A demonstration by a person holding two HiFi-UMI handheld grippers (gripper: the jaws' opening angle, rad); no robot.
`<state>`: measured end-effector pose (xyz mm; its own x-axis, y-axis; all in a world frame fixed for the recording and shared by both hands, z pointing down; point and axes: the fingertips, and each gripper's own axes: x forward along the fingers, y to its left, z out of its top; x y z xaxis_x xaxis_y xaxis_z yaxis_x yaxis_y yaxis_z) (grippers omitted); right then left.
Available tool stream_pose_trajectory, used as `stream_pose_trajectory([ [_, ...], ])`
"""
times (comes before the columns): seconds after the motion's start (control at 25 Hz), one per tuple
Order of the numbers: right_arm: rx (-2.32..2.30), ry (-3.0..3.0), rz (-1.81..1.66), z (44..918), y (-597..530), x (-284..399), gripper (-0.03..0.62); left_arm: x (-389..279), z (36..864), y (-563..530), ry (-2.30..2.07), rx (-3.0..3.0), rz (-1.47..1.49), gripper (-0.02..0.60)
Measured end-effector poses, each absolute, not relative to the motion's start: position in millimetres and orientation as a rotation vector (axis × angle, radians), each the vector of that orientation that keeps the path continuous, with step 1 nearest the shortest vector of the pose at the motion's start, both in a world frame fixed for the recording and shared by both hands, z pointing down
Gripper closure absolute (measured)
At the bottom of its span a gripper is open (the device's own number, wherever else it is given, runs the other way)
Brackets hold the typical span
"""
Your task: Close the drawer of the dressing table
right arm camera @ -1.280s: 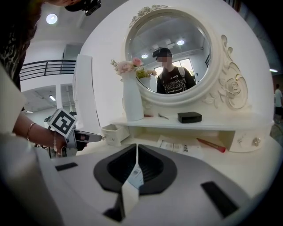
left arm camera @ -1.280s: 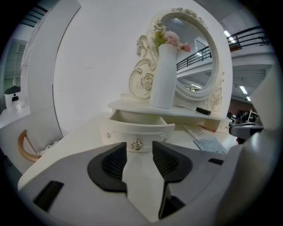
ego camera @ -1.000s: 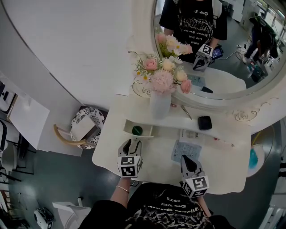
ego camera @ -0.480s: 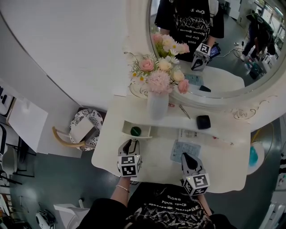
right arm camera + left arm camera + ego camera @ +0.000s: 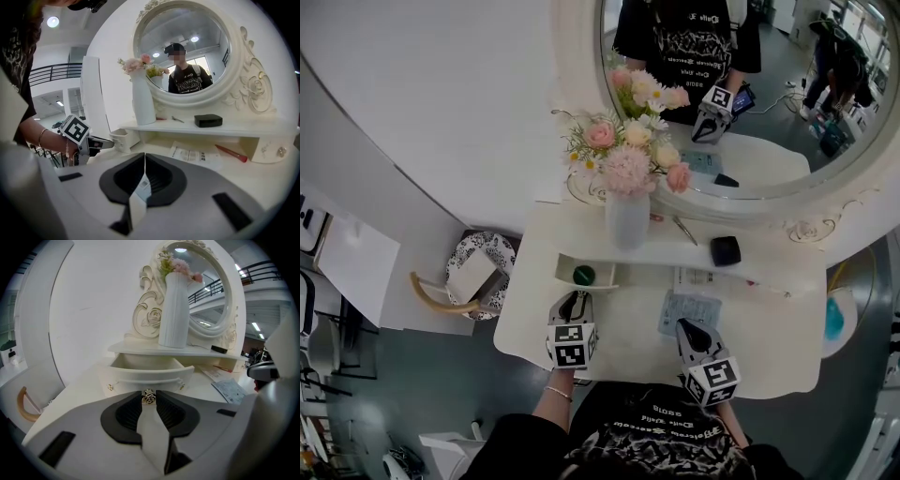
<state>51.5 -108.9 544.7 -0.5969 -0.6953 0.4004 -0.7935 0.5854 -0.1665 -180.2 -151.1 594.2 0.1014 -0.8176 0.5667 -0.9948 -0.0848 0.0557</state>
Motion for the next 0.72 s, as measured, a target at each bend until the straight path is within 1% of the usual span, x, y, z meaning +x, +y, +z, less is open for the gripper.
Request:
stream_pose_trajectory([
  [0.72,1.208,-2.510,0.475,548.6,-109.5,51.5,0.580,-178.5,594.0,-157.3,-1.767,1.943,0.548,0.480],
])
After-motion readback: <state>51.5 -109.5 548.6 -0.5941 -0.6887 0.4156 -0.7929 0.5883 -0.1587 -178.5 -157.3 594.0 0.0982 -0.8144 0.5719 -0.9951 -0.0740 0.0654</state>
